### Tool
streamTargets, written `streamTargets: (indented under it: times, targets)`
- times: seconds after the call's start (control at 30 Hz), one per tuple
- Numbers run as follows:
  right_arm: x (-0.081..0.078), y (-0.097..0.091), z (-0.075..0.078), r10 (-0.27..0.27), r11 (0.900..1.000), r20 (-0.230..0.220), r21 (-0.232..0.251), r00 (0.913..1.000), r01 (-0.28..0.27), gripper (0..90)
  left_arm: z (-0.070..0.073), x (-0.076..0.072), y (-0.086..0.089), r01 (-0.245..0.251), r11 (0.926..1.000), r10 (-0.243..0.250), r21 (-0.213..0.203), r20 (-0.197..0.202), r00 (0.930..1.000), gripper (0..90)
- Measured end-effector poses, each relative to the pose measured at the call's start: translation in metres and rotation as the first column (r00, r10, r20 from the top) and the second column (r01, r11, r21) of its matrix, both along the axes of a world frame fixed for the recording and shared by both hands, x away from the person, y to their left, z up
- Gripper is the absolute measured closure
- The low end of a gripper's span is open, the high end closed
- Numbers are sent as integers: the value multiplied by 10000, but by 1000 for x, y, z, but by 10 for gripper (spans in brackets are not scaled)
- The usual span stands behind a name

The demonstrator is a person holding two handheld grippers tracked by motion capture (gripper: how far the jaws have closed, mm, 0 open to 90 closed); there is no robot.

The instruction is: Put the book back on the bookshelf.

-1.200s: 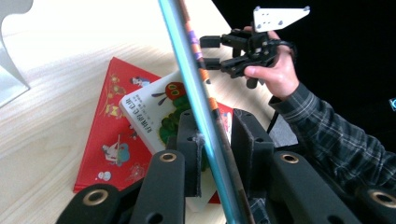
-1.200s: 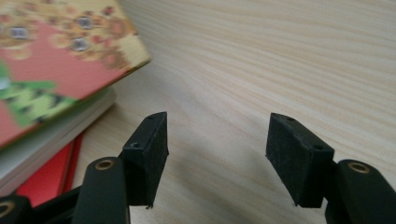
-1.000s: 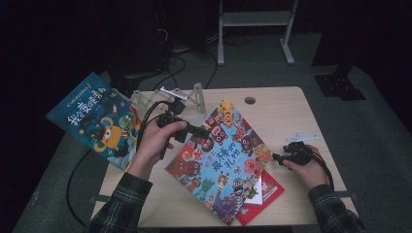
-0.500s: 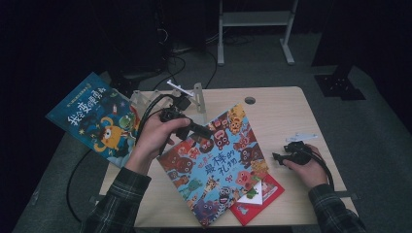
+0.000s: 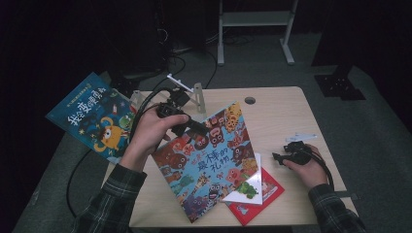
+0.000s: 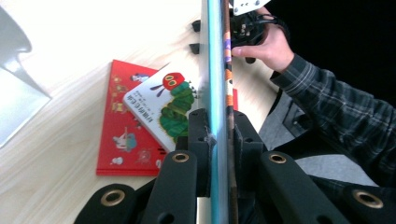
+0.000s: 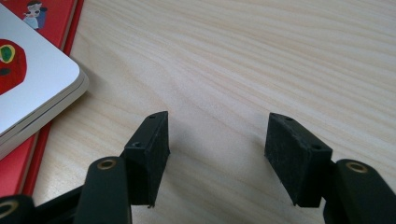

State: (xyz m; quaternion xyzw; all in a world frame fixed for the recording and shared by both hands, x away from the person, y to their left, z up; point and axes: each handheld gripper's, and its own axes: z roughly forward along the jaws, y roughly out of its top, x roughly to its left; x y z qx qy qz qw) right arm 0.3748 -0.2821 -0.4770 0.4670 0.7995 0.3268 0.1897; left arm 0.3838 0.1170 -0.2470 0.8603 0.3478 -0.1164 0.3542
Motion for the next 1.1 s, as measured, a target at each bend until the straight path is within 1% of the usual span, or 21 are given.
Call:
streamTargets:
  times: [0.1,0.2,0.47,0.6,0.87,1.1]
  targets:
    - [0,0,0,-1,10000,4,-9,10000,1,388,4,-2,3,-115,9998,110,173,274,9996,806]
    - [0,0,0,-14,10000,2,-4,10000,14,388,8,-4,8,-257,9990,240,362,465,9986,806]
    - [0,0,0,-14,10000,-3,-22,10000,14,389,11,-7,25,-616,9964,581,582,603,9965,806]
    - [0,0,0,-59,10000,20,-38,10000,59,389,12,-8,35,-877,9943,836,603,674,9942,806]
    - [1,0,0,-116,9999,90,-77,9999,117,386,14,-10,60,-1539,9849,1467,789,901,9851,806]
    - [1,0,0,-134,9999,85,-58,9999,135,386,12,-12,84,-2052,9749,1983,859,826,9767,806]
